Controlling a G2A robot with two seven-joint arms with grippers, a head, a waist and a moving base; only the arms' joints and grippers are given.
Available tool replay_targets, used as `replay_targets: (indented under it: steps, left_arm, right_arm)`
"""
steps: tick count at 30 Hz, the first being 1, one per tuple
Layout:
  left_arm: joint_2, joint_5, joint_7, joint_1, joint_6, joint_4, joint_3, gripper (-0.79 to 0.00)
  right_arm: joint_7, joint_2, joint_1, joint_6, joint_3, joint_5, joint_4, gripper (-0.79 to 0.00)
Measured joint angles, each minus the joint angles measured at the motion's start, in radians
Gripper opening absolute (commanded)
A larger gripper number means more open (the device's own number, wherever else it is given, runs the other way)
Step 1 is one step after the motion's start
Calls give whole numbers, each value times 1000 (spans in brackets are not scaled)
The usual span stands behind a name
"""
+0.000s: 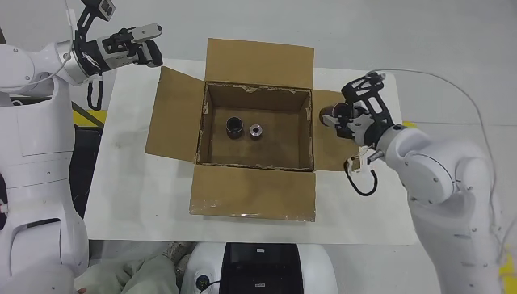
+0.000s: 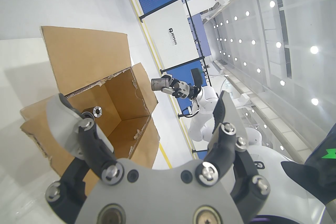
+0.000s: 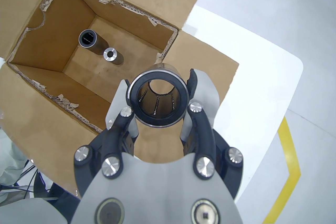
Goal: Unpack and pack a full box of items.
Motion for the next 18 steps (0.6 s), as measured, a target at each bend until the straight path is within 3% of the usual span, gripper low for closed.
replay_targets:
  steps: [6,18]
  left_arm:
    - [0,0,0,0,0,0,0,0]
    - [0,0,0,0,0,0,0,0]
  right_arm:
    - [-22,7,-34,9,56,19,12,-785]
    - [-27,9,-37,5,61,22,16,-785]
